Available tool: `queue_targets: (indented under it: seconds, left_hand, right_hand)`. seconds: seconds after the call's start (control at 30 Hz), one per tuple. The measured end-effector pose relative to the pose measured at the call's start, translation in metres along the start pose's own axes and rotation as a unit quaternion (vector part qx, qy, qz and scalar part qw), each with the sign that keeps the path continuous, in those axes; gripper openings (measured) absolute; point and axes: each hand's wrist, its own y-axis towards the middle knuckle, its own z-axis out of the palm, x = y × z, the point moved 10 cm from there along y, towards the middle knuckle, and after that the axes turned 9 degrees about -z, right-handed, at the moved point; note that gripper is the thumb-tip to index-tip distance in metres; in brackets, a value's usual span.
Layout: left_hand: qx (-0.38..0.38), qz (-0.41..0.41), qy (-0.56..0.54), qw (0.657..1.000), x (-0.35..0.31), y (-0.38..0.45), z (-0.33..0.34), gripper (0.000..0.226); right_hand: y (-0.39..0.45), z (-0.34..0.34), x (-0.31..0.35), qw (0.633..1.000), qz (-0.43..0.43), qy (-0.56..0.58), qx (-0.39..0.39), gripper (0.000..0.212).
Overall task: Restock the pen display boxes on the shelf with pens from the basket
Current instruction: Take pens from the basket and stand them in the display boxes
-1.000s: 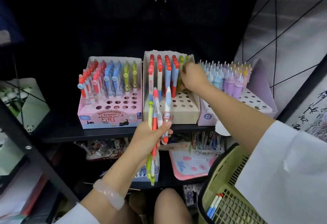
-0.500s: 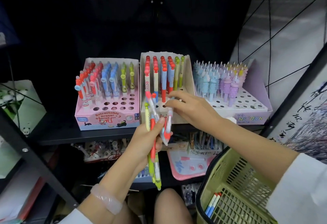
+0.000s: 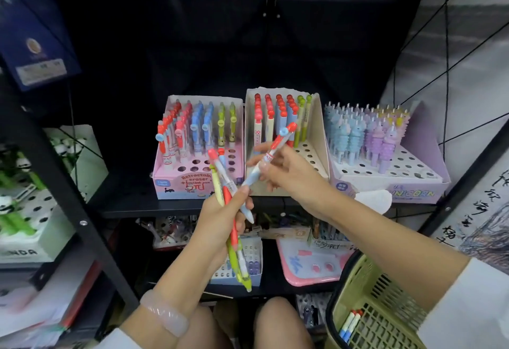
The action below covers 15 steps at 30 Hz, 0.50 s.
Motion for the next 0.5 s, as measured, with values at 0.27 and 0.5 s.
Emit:
queue_targets:
  seconds: [0.27, 0.5]
  left_hand:
    - [-0.104, 0.043, -0.002, 0.994, -0.023, -0.017, -0.057, 0.028]
    - [-0.146, 0.079, 0.002, 0.986, -0.038, -0.031, -0.101, 0.02]
  right_hand:
    - [0.04, 0.009, 0.022, 0.989, -0.052, 0.023, -0.136, 0.011]
    - [0.089, 0.047, 0.056, 0.976, -0.141, -0.102, -0.128, 0.009]
